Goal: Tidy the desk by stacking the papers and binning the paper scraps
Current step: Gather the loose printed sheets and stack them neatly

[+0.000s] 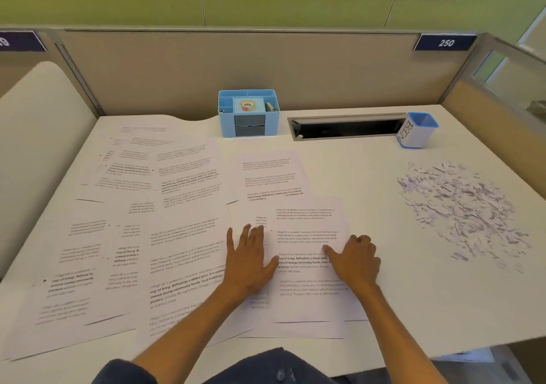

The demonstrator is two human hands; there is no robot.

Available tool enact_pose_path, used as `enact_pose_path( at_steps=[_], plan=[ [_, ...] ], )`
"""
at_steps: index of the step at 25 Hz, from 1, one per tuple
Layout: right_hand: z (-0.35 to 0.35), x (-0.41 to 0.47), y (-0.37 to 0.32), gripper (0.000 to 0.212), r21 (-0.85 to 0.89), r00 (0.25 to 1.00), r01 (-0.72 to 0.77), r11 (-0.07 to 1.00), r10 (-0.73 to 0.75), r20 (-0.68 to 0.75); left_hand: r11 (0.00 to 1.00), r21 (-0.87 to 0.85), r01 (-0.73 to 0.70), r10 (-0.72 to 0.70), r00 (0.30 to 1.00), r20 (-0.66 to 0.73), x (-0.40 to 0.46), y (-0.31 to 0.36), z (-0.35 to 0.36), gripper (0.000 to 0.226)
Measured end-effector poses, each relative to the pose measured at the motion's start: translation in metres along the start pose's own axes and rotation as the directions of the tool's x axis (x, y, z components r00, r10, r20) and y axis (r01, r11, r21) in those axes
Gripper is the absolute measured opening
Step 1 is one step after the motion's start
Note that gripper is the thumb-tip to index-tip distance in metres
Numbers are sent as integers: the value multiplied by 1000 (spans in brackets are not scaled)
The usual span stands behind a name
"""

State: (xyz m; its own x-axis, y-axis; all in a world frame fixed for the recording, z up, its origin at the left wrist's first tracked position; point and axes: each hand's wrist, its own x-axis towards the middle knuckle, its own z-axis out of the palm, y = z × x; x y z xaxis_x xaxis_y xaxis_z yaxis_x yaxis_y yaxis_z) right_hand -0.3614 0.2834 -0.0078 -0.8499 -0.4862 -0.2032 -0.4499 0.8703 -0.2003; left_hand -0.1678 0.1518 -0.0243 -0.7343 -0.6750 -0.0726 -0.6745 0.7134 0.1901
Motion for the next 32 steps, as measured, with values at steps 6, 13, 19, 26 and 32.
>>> enact_pose_path(
  at_steps=[6,13,19,26,32],
  plan=[
    [3,-6,-9,69,202,999,16,979,-24,35,996,-81,-26,28,999,22,5,5,2,102],
    [-8,12,-19,74,644,967,-138,752,-36,250,994,-106,17,-17,1000,1,10,7,6,102],
    [-17,17,-8,62,276,986,59,959,-100,137,987,-85,140,-149,983,-111,9,17,14,98],
    [-14,16,-15,71,387,964,168,907,-234,129,973,-3,232,-232,970,-79,6,31,15,99],
    [-10,27,-13,58,732,949,-117,672,-143,283,967,10,256,-254,964,-77,8,36,15,97]
  ],
)
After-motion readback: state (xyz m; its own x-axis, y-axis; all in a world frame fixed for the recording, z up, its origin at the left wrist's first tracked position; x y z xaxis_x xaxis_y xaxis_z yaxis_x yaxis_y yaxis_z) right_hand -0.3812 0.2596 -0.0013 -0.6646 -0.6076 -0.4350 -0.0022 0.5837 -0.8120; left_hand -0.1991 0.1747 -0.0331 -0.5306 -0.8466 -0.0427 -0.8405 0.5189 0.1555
